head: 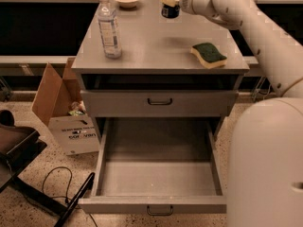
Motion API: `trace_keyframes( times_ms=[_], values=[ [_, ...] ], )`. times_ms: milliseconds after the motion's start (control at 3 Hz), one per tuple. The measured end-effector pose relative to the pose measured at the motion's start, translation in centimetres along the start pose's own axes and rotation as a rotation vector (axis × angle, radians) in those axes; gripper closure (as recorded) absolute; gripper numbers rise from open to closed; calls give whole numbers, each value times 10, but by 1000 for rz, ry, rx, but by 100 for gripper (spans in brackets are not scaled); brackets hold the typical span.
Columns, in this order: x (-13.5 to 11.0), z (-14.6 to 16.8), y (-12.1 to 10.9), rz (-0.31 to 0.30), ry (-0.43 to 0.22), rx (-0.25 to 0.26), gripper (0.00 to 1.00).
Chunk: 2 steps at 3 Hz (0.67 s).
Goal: Pick pepsi can from middle drawer and place on counter
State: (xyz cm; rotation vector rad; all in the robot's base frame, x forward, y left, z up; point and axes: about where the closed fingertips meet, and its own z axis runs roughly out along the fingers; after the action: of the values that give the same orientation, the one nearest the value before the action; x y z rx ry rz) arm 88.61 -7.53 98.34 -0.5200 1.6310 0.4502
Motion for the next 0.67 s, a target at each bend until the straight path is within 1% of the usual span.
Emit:
trace_keyframes(
  times_ms=[333,667],
  values=[
    [15,25,-21,7,-24,62,100],
    [38,43,-42,39,-19,119,100]
  ],
)
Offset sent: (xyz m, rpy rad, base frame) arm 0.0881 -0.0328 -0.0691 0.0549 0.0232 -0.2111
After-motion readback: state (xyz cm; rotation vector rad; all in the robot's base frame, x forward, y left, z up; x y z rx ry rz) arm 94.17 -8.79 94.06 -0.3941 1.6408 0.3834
